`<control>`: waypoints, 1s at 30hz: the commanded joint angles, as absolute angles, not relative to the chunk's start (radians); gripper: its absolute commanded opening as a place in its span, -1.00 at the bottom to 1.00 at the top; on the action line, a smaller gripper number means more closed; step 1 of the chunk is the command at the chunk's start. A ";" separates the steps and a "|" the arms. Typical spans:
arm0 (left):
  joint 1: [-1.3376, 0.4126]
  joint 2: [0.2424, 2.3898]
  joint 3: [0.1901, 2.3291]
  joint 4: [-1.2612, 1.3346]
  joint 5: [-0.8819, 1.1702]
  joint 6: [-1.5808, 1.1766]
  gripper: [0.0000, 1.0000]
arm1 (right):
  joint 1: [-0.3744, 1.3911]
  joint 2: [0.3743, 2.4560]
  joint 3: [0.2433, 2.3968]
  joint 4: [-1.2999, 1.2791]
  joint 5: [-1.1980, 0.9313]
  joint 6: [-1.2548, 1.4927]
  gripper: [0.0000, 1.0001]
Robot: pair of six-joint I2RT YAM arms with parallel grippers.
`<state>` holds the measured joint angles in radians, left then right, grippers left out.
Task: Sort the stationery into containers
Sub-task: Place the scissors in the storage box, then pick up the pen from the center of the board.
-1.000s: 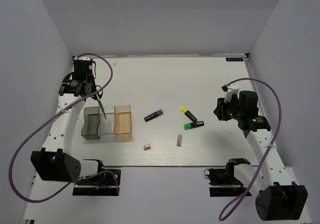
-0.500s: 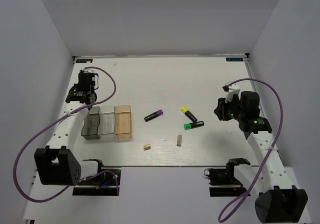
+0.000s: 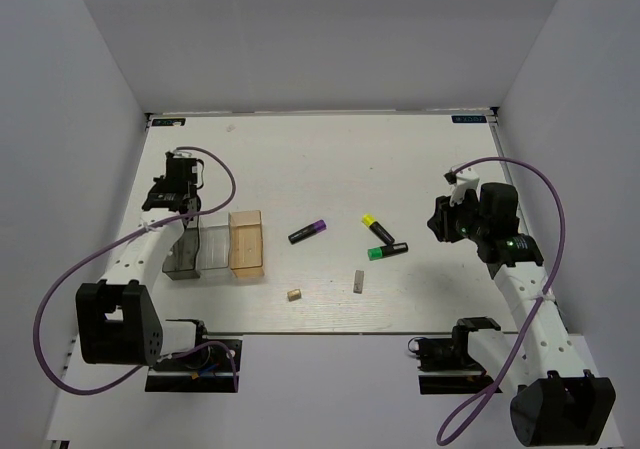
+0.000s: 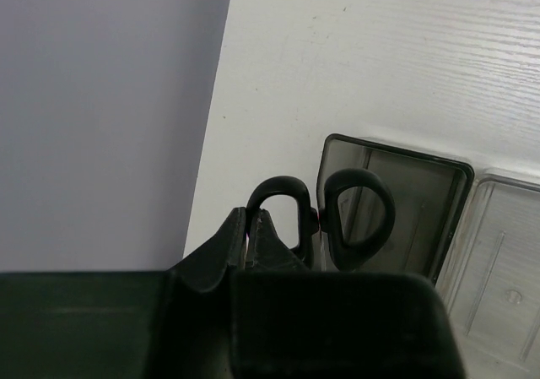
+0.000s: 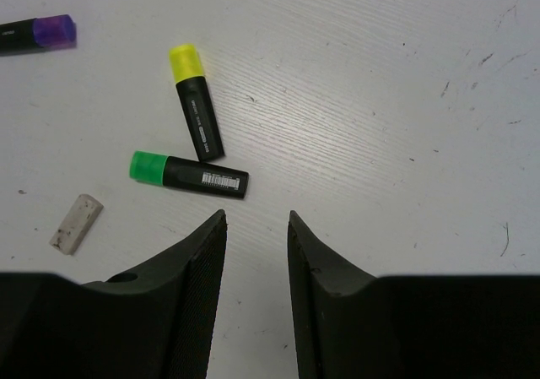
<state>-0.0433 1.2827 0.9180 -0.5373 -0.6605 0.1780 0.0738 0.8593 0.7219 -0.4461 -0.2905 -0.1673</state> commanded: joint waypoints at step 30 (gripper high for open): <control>-0.655 1.616 1.287 -0.695 0.153 0.074 0.51 | 0.071 0.907 0.716 -0.500 -0.506 -0.348 -0.79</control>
<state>-0.6010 1.5093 1.2476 -0.6724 0.0650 0.0563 0.0742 0.8955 0.7216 -0.4797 -0.4587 -0.3199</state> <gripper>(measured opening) 0.762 0.408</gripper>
